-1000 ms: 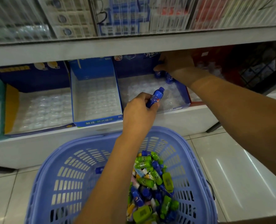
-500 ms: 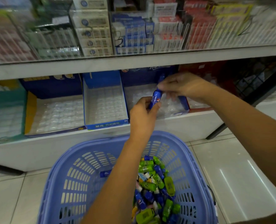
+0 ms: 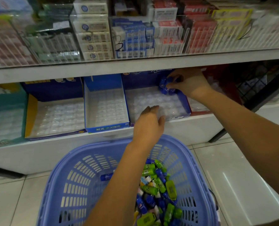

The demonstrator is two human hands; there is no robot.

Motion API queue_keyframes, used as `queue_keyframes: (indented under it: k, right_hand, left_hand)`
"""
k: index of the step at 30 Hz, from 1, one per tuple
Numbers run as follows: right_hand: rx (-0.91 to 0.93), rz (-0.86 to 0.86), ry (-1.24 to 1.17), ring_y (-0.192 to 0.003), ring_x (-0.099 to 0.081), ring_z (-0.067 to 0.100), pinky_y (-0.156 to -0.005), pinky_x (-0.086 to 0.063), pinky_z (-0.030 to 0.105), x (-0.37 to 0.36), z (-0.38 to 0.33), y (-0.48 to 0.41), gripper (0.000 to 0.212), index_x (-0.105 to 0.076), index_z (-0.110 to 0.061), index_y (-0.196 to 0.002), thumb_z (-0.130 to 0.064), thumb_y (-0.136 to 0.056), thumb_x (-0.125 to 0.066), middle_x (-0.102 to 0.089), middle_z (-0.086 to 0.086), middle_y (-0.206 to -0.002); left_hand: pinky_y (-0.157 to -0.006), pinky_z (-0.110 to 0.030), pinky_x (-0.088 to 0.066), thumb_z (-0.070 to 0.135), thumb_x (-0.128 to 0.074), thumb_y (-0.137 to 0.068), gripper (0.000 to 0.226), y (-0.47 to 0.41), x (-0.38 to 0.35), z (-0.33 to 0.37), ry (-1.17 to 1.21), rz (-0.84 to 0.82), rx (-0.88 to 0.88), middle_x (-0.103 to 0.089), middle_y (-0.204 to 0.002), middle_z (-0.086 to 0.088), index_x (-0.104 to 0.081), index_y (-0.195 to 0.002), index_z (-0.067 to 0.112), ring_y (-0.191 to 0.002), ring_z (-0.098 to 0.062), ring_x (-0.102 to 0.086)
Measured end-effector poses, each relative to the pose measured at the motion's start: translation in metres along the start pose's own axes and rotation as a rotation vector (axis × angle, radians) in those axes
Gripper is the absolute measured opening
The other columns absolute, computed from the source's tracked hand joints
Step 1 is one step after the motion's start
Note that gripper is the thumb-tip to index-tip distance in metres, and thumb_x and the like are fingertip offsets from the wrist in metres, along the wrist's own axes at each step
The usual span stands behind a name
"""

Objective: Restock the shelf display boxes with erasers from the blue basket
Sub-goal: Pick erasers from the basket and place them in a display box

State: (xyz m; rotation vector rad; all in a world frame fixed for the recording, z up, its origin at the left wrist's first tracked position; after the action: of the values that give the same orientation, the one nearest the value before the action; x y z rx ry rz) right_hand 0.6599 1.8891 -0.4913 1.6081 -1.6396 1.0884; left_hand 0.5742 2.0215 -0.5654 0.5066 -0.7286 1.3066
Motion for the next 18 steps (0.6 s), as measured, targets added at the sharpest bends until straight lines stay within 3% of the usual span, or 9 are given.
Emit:
queue_keyframes:
  k: [6,9,11,15,18]
  right_hand:
    - [0.016,-0.029,-0.011,-0.093,-0.060,0.018,-0.075,-0.043,0.017,-0.018,0.009,-0.013,0.028,-0.069,-0.013,-0.110,-0.017,-0.082,-0.070,-0.069,0.009,-0.107]
    - [0.008,-0.052,0.008,-0.101,-0.061,0.026,-0.087,-0.048,0.027,-0.021,0.013,-0.017,0.031,-0.068,-0.013,-0.112,-0.019,-0.082,-0.070,-0.068,0.011,-0.111]
    - [0.022,-0.086,0.058,-0.109,-0.059,0.027,-0.094,-0.044,0.027,-0.025,0.014,-0.019,0.036,-0.066,-0.013,-0.117,-0.022,-0.082,-0.071,-0.065,0.011,-0.119]
    - [0.002,-0.132,0.084,-0.111,-0.059,0.027,-0.095,-0.043,0.025,-0.029,0.012,-0.023,0.040,-0.065,-0.010,-0.120,-0.020,-0.081,-0.072,-0.063,0.013,-0.123]
    - [-0.053,-0.198,0.124,-0.111,-0.058,0.032,-0.099,-0.045,0.036,-0.037,0.010,-0.025,0.041,-0.063,-0.010,-0.123,-0.021,-0.083,-0.070,-0.061,0.016,-0.124]
  left_hand:
    - [-0.101,-0.029,-0.038,0.024,-0.046,-0.099,0.036,0.003,0.001,-0.001,-0.012,0.035,-0.078,-0.051,-0.137,-0.009,-0.053,-0.131,0.010,-0.129,-0.022,-0.044]
    - [-0.094,-0.028,-0.039,0.019,-0.049,-0.097,0.029,0.004,0.003,0.002,-0.005,0.062,-0.123,-0.058,-0.126,-0.013,-0.060,-0.119,0.005,-0.121,-0.025,-0.049]
    - [-0.094,-0.026,-0.037,0.020,-0.050,-0.097,0.029,0.003,0.003,0.001,0.002,0.070,-0.133,-0.059,-0.126,-0.013,-0.061,-0.119,0.004,-0.121,-0.024,-0.048]
    - [-0.100,-0.027,-0.037,0.024,-0.049,-0.097,0.034,0.001,0.001,-0.003,-0.001,0.075,-0.119,-0.055,-0.132,-0.009,-0.058,-0.126,0.008,-0.126,-0.022,-0.046]
    - [-0.094,-0.024,-0.032,0.021,-0.048,-0.098,0.031,0.001,-0.001,-0.001,-0.001,0.051,-0.131,-0.058,-0.127,-0.014,-0.060,-0.120,0.003,-0.124,-0.025,-0.045]
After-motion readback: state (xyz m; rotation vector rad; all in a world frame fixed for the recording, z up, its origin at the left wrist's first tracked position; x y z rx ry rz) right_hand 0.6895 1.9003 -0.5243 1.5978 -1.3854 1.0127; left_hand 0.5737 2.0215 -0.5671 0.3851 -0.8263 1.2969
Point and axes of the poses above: each hand's wrist, its own y-axis away from the middle knuckle, its own x-axis out of the back of the hand, z = x × y, the point moved 10 cm from there along -y, towards the middle knuckle
